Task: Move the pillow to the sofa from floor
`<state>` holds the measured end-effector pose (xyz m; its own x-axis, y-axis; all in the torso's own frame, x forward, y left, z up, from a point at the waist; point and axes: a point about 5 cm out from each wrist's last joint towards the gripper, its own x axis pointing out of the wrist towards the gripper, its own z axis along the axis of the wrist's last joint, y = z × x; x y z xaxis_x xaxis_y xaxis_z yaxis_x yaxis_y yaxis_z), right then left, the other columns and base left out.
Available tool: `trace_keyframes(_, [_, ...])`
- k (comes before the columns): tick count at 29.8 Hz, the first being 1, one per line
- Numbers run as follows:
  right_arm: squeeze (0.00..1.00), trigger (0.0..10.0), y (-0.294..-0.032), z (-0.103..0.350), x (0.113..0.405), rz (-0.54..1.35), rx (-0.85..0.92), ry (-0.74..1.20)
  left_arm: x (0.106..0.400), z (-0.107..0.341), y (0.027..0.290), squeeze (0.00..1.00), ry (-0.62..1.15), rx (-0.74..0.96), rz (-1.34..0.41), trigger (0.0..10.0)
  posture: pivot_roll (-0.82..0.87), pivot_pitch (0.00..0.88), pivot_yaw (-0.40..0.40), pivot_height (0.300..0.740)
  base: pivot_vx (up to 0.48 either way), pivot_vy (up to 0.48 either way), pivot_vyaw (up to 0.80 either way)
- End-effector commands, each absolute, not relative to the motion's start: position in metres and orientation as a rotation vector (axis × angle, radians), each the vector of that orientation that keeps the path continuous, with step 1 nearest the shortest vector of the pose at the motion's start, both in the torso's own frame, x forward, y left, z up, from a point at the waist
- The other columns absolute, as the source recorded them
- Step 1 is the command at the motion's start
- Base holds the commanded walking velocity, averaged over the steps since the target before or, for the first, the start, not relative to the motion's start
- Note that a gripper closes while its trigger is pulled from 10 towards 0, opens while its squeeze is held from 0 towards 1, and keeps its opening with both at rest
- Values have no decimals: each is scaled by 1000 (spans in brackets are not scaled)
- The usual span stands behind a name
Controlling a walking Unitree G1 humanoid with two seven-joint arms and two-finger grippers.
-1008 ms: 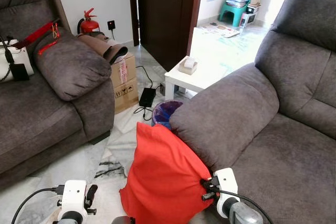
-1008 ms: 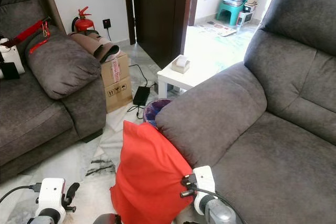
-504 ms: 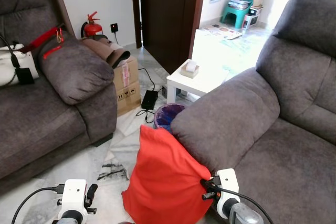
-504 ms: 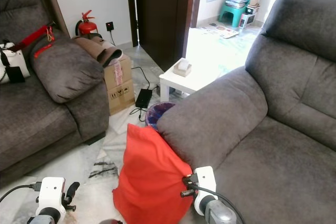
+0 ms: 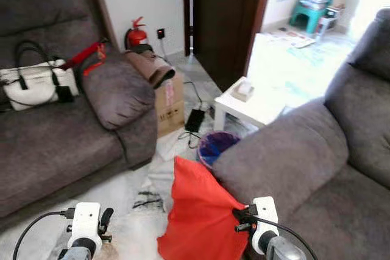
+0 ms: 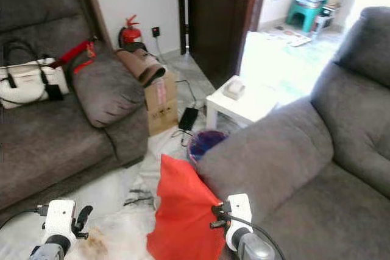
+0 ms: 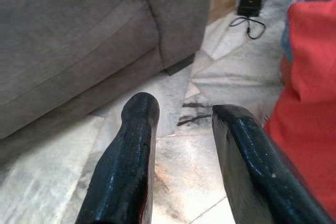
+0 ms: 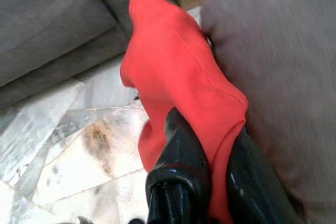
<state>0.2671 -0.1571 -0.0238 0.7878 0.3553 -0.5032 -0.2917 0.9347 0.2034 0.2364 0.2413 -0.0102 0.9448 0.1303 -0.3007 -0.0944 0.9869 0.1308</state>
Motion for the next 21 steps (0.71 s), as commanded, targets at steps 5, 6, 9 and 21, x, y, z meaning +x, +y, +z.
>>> trace_keyframes(5, [0,10000,-154,-3,287,407,123,456,235,-11,246,0,323,111,123,10000,224,0,-17,740,0,0,0])
trace_keyframes(6, [0,10000,-152,-1,288,443,109,450,236,-10,245,0,321,114,112,10000,225,0,-19,740,0,0,0])
trace_keyframes(9, [0,10000,-148,0,287,539,95,458,238,-8,245,0,316,116,82,10000,223,0,-20,740,0,0,0])
trace_keyframes(21, [0,10000,-157,4,268,1122,-151,592,234,-9,237,0,471,224,-383,10000,216,0,-24,740,0,0,0])
